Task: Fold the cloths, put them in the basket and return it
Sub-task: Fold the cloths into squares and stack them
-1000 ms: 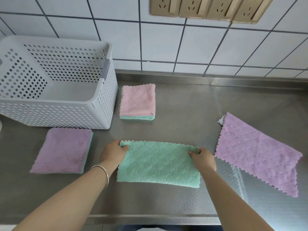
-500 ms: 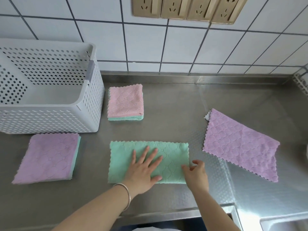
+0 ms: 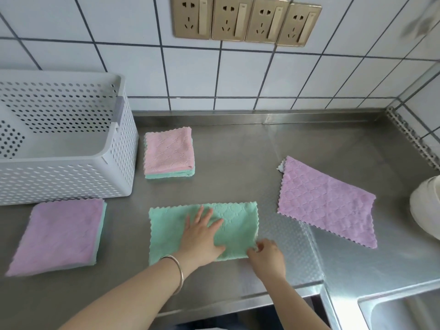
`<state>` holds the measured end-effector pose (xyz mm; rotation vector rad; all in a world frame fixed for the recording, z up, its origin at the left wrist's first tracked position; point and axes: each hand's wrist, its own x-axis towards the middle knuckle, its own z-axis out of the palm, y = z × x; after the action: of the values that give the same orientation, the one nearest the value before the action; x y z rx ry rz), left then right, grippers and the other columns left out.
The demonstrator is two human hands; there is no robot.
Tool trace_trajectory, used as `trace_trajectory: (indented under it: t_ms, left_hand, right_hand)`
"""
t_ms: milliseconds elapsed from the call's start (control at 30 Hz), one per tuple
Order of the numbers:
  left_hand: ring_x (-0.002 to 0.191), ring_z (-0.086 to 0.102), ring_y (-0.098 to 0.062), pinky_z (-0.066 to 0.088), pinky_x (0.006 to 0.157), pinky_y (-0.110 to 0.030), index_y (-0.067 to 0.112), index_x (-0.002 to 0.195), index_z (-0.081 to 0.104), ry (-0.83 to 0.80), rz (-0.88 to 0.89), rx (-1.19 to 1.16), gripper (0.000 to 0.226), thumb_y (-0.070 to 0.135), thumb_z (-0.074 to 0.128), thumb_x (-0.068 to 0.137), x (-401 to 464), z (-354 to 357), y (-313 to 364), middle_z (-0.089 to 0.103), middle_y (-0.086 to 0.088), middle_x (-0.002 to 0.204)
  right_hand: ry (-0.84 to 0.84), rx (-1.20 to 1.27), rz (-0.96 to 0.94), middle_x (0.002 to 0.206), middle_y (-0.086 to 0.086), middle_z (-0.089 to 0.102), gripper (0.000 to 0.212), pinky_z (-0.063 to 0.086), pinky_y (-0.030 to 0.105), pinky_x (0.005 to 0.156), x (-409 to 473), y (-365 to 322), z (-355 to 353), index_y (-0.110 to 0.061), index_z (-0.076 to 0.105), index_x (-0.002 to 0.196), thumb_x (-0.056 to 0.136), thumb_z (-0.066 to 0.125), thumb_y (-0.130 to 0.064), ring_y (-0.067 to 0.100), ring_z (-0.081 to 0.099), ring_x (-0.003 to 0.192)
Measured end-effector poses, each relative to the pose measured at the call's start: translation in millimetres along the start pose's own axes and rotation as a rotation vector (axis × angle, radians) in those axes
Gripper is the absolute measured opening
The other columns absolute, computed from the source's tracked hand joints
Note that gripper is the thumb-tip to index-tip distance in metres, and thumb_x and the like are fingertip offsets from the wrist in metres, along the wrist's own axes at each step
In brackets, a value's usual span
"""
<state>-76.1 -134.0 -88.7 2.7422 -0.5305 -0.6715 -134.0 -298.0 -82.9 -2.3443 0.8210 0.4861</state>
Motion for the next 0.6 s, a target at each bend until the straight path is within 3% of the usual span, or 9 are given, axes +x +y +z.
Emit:
trace_trajectory:
  t_ms: [67,167,267,433,533,600]
  left_hand:
    - [0.140,0.025,-0.015,0.020,0.113,-0.029,0.030,0.132,0.044,0.171,-0.002,-0.311,0.049,0.041,0.055,0.086,-1.7,-12.5,13.1,0.037,0.005,0.146]
    - [0.108,0.057,-0.007,0.041,0.092,-0.018,0.029,0.106,0.062,0.254,0.000,-0.663,0.022,0.027,0.062,0.084,-5.0,-32.0,29.8,0.062,0.009,0.116]
    - [0.086,0.062,-0.004,0.042,0.072,-0.010,0.027,0.094,0.066,0.283,-0.050,-0.685,0.014,0.025,0.065,0.080,-7.6,-42.7,33.9,0.067,0.009,0.104]
    - [0.086,0.062,-0.020,0.045,0.073,-0.026,0.020,0.097,0.064,0.308,-0.238,-0.617,0.024,0.034,0.067,0.078,-10.6,-48.7,21.8,0.068,-0.001,0.092]
    - [0.077,0.059,-0.020,0.044,0.069,-0.026,0.018,0.087,0.063,0.319,-0.314,-0.631,0.020,0.035,0.068,0.078,-13.6,-50.7,13.0,0.064,-0.002,0.079]
    - [0.080,0.061,-0.020,0.046,0.073,-0.026,0.018,0.085,0.064,0.355,-0.363,-0.656,0.017,0.034,0.065,0.080,-16.3,-51.7,5.4,0.068,-0.002,0.081]
  right_hand:
    - [0.150,0.055,-0.128,0.090,0.000,0.049,0.006,0.036,0.027,0.063,-11.6,-10.7,3.6,-0.016,0.053,0.083,0.082,0.058,-0.018,0.019,0.050,0.078]
    - [0.281,0.047,-0.299,0.082,-0.004,0.048,0.009,0.037,0.029,0.058,-25.9,-25.9,14.6,-0.010,0.056,0.081,0.079,0.063,-0.016,0.023,0.054,0.073]
    - [0.333,0.041,-0.418,0.074,-0.001,0.049,0.011,0.027,0.024,0.044,-35.4,-39.0,23.1,-0.009,0.056,0.076,0.075,0.066,-0.011,0.022,0.047,0.057]
    - [0.347,-0.112,-0.644,0.063,-0.004,0.052,0.036,0.014,0.010,0.041,-44.8,-53.8,30.9,-0.016,0.052,0.064,0.044,0.080,-0.006,0.017,0.048,0.044]
    - [0.386,-0.152,-0.828,0.063,-0.004,0.051,0.040,0.026,0.014,0.044,-44.3,-57.7,36.7,-0.017,0.048,0.064,0.038,0.075,-0.003,0.016,0.050,0.053]
    - [0.380,-0.150,-0.963,0.071,-0.003,0.052,0.041,0.036,0.019,0.053,-42.2,-58.1,43.3,-0.018,0.044,0.070,0.043,0.072,-0.005,0.016,0.047,0.064]
